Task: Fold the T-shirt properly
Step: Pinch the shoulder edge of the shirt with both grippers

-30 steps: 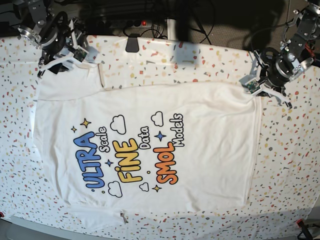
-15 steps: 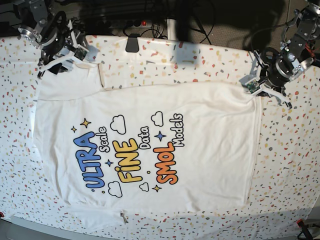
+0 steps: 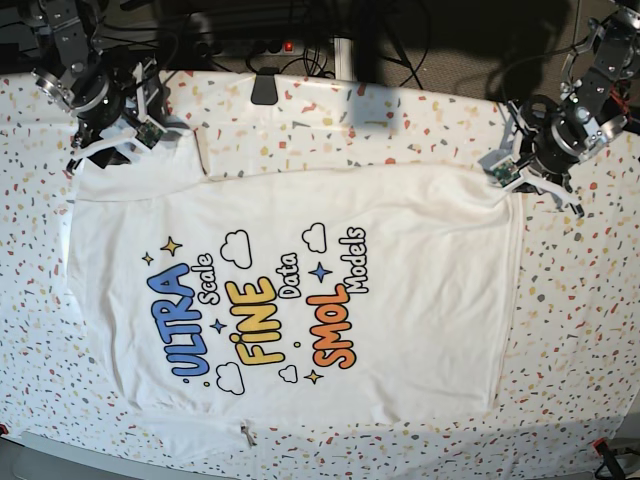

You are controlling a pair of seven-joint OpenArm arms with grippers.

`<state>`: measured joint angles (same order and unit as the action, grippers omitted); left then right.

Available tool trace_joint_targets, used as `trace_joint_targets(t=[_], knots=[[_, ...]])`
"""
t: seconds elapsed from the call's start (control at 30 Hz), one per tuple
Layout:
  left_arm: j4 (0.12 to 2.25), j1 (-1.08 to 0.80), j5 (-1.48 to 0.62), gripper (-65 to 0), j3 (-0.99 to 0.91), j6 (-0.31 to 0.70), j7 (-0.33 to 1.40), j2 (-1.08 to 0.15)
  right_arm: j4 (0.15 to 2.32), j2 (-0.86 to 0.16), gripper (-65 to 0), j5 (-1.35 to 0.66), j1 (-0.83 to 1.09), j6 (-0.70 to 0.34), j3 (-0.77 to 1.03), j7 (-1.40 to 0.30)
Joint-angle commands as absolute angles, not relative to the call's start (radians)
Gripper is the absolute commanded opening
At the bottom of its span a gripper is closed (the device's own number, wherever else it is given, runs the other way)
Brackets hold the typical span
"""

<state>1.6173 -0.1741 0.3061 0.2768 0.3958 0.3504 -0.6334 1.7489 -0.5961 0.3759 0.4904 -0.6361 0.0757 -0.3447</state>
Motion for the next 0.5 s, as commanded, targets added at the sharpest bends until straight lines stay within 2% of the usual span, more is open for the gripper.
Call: trace_joint_targets(t=[0.0, 0.07, 0.1, 0.23, 0.27, 0.47], knots=[[1.63, -0.163, 0.306, -65.0, 0.27, 0.385, 0.339, -0.648, 1.743, -0.61, -28.8, 0.424, 0.49, -0.611, 0.08, -0.385], [1.63, -0.163, 0.306, -65.0, 0.27, 0.385, 0.339, -0.649, 1.749, -0.61, -29.8, 0.423, 0.49, -0.61, 0.08, -0.385], [1.63, -0.163, 0.306, -65.0, 0.27, 0.385, 0.339, -0.649, 1.755, -0.609, -33.3, 0.423, 0.491, -0.61, 0.08, -0.385], [1.63, -0.163, 0.305, -65.0, 0.27, 0.385, 0.339, -0.648, 1.788, -0.609, -57.7, 0.422, 0.49, -0.633, 0.08, -0.413], [1.63, -0.163, 0.305, -65.0, 0.27, 0.385, 0.339, -0.648, 1.792, -0.609, -61.7, 0.422, 0.49, -0.635, 0.08, -0.419], [1.63, -0.163, 0.305, -65.0, 0.27, 0.385, 0.339, -0.648, 1.792, -0.609, -65.0, 0.423, 0.49, -0.633, 0.08, -0.424]])
